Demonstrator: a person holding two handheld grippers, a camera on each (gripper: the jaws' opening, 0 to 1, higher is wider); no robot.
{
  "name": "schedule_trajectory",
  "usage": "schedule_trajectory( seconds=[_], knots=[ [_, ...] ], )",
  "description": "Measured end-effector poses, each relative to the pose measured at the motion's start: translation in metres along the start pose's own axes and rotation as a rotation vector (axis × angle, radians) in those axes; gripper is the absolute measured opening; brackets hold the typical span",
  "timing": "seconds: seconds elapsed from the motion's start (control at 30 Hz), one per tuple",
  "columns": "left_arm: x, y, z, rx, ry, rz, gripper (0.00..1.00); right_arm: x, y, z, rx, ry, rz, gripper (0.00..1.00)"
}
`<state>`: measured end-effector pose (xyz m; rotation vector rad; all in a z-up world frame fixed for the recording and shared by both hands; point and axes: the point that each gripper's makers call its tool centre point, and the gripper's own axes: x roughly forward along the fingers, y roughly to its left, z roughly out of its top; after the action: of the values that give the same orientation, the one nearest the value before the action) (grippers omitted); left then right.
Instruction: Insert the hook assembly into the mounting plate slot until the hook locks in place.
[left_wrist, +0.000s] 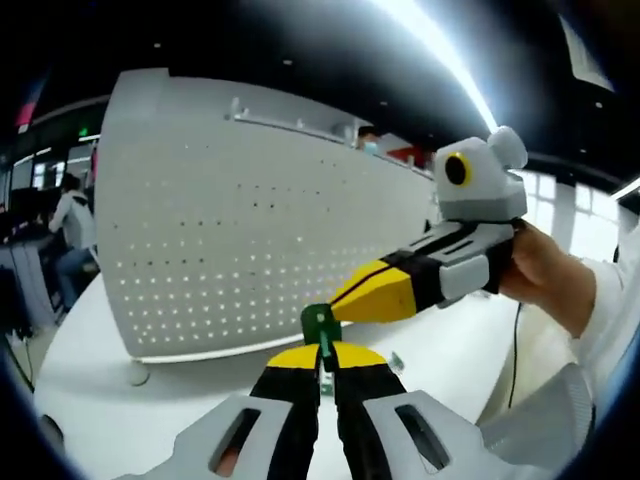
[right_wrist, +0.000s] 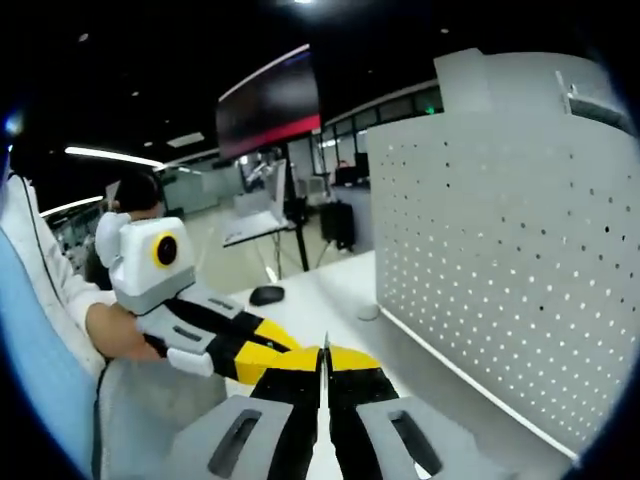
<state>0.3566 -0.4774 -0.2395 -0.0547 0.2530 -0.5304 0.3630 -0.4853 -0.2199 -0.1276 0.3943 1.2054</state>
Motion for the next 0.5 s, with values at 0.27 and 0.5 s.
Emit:
schedule_trajectory(
  seconds=[0.27,0.5],
  knots=[
    [-0.0028,-0.0009,-0.0012,0.126,0.017,0.044,0.04,0.0003,0.0012,-0.0038,0.028,0.009,0.006,0.0],
    [-0.0036,-0.0037,0.0004,0.217,0.03,0.062,0.04,0.0039,0.0016,-0.0065,0.039,0.023,0.005,0.0]
  ],
)
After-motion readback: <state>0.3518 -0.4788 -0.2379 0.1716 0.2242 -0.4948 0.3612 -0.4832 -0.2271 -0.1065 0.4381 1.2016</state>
